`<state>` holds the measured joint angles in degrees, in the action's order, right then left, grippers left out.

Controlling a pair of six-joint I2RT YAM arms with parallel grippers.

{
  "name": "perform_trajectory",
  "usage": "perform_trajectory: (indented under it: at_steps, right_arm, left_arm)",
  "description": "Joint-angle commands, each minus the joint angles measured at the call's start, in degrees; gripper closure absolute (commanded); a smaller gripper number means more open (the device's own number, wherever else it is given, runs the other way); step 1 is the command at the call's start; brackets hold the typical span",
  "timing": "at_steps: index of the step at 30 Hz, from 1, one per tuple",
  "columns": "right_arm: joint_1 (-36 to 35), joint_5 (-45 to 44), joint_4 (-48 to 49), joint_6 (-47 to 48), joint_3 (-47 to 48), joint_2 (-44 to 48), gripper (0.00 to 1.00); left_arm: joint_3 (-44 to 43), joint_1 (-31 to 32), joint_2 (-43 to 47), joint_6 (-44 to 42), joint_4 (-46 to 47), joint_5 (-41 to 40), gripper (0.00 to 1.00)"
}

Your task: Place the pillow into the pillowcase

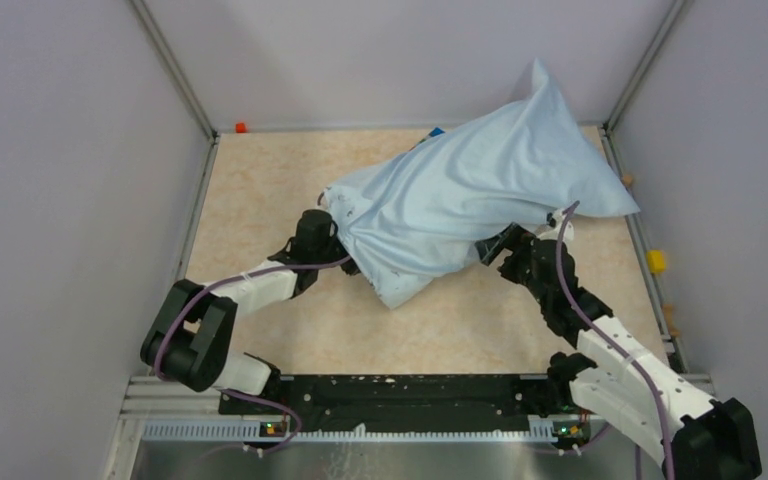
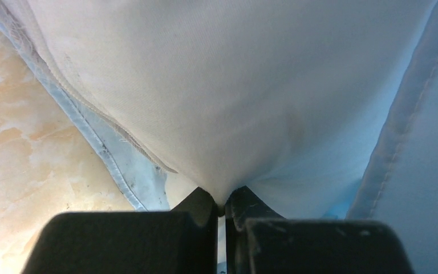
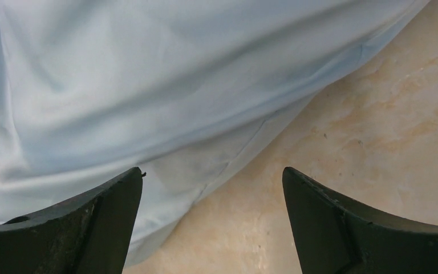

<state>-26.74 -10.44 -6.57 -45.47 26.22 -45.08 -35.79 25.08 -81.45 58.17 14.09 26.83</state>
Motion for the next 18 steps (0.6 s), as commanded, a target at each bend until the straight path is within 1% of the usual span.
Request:
perform_trajectory:
  at_steps: [1, 4, 6, 8, 9, 10, 11, 12, 13, 14, 18]
  right_arm:
    - [2.76, 0.86, 21.71, -7.22, -6.59, 0.64, 0.09]
    - [2.83, 1.49, 32.13, -8.87, -9.89, -3.27, 0.10]
    - [2.85, 2.63, 38.30, -9.34, -10.51, -7.17, 0.12]
    - [2.85, 3.06, 43.21, -9.59, -10.38, -10.52, 0.16]
    - [2.84, 3.45, 45.07, -9.49, -9.88, -11.78, 0.21]
    - [2.88, 4.09, 46.55, -9.17, -9.10, -12.86, 0.31]
    - [2.84, 4.88, 46.78, -8.60, -7.81, -14.04, 0.47]
    - [2.84, 5.70, 46.14, -7.87, -6.33, -14.58, 0.71]
    - [2.84, 6.44, 44.66, -7.34, -4.75, -14.64, 0.93]
    - [2.71, 6.97, 42.08, -6.51, -2.80, -14.17, 1.00]
    - [-0.61, 3.53, 24.50, -1.17, 8.53, -9.04, 1.00]
  left_arm:
    - [-2.67, -0.47, 2.60, -2.39, -0.75, 0.33, 1.00]
    - [-3.15, -0.54, 2.20, -2.86, -1.10, 0.78, 1.00]
    - [-3.61, -0.43, 1.56, -2.98, -1.41, 1.46, 1.00]
    - [-3.82, -0.31, 1.17, -3.02, -1.44, 1.91, 1.00]
    - [-4.03, -0.18, 1.07, -3.10, -1.45, 2.16, 1.00]
    - [-4.29, -0.01, 0.97, -3.26, -1.49, 2.50, 1.00]
    - [-4.64, 0.21, 0.76, -3.43, -1.65, 2.85, 1.00]
    - [-5.09, 0.51, 0.50, -3.73, -1.92, 3.30, 1.00]
    - [-5.75, 0.90, 0.23, -4.20, -2.33, 3.72, 1.00]
    - [-6.50, 1.32, 0.02, -4.78, -3.26, 4.00, 1.00]
    - [-9.40, 3.03, -0.18, -7.67, -6.91, 4.49, 1.00]
